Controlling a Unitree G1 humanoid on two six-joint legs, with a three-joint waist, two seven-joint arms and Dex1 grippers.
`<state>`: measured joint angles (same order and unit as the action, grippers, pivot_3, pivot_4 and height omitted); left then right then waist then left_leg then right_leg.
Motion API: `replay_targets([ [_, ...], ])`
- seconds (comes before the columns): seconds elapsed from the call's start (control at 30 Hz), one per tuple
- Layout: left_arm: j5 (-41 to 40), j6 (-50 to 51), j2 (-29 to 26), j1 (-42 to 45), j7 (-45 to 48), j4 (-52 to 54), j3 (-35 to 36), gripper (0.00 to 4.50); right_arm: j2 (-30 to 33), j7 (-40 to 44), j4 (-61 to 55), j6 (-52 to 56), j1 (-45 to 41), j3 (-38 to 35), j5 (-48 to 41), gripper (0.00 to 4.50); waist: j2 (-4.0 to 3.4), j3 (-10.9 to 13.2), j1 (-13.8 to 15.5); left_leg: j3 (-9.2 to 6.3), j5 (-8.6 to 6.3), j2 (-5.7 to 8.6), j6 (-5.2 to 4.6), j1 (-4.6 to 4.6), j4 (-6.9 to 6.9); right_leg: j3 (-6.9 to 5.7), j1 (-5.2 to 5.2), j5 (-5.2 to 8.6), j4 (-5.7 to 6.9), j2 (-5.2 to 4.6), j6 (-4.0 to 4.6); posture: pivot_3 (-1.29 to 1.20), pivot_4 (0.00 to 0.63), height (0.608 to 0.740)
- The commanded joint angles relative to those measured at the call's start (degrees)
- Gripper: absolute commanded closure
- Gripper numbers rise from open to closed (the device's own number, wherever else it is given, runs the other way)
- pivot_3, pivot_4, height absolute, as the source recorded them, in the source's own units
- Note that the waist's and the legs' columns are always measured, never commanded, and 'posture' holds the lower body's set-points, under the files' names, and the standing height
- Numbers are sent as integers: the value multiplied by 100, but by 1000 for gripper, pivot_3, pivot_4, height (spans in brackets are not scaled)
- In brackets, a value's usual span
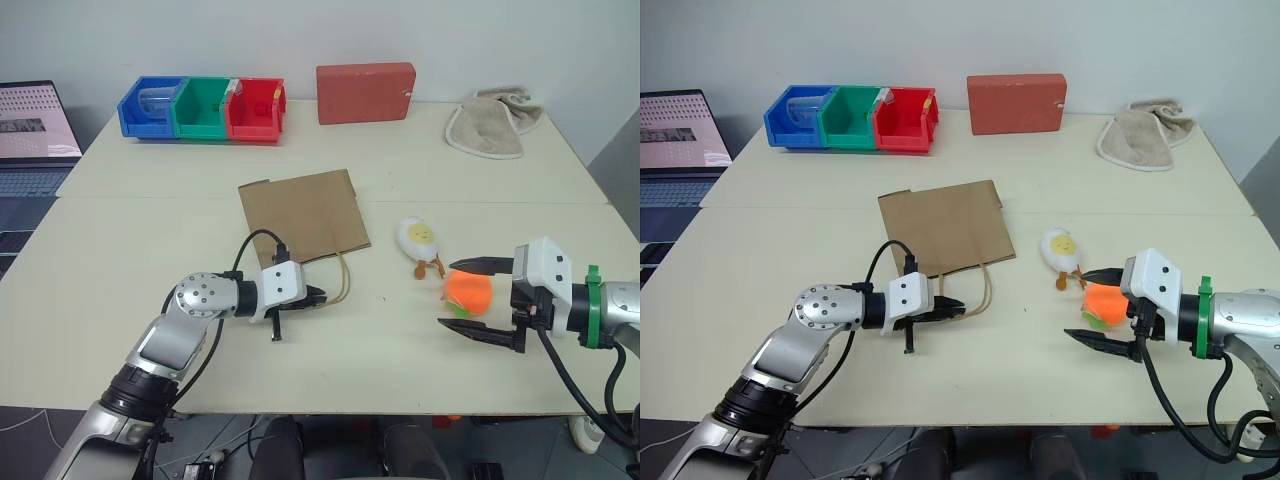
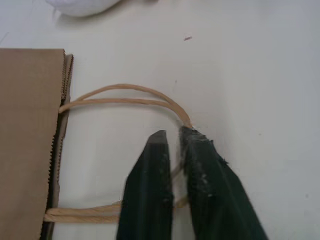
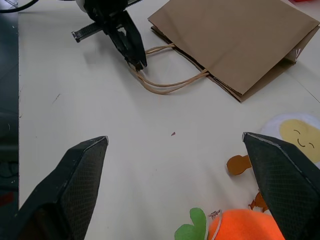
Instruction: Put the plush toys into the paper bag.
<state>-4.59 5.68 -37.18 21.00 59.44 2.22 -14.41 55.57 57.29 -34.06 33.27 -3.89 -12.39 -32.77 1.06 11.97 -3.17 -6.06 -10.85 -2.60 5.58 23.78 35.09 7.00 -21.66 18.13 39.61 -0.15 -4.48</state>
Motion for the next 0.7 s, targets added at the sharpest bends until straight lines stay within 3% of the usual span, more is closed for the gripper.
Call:
replay_targets([
  [0.03, -17, -204, 49, 127, 19, -59, 73, 4484, 1, -31, -158, -98, 5, -158, -57, 0, 0, 0, 0, -1, 0, 0, 0, 0, 0, -1, 0, 0, 0, 0, 0, 0, 150, 740],
  [0.33, -486, -453, -142, 77, 158, 9, 626, 4484, -24, -93, -164, -113, 30, -167, -58, 0, 0, 0, -3, -2, 0, -1, 0, 0, 0, -3, 1, 0, 0, 0, 0, 0, 150, 740],
  [0.47, -585, -654, -409, -91, 339, 210, 838, 3626, -23, -102, -164, -115, 35, -159, -66, 0, 0, 0, -4, -5, 0, -1, 0, 0, 0, -5, 1, 0, 1, 0, 0, 0, 150, 740],
  [0.7, -332, -1227, -430, -488, 465, 230, 620, 1429, -35, -100, -115, -126, -98, -20, -68, 0, 0, 0, 2, -4, 0, -1, 0, -1, 0, -5, 5, 0, -6, -1, 0, 0, 150, 740],
])
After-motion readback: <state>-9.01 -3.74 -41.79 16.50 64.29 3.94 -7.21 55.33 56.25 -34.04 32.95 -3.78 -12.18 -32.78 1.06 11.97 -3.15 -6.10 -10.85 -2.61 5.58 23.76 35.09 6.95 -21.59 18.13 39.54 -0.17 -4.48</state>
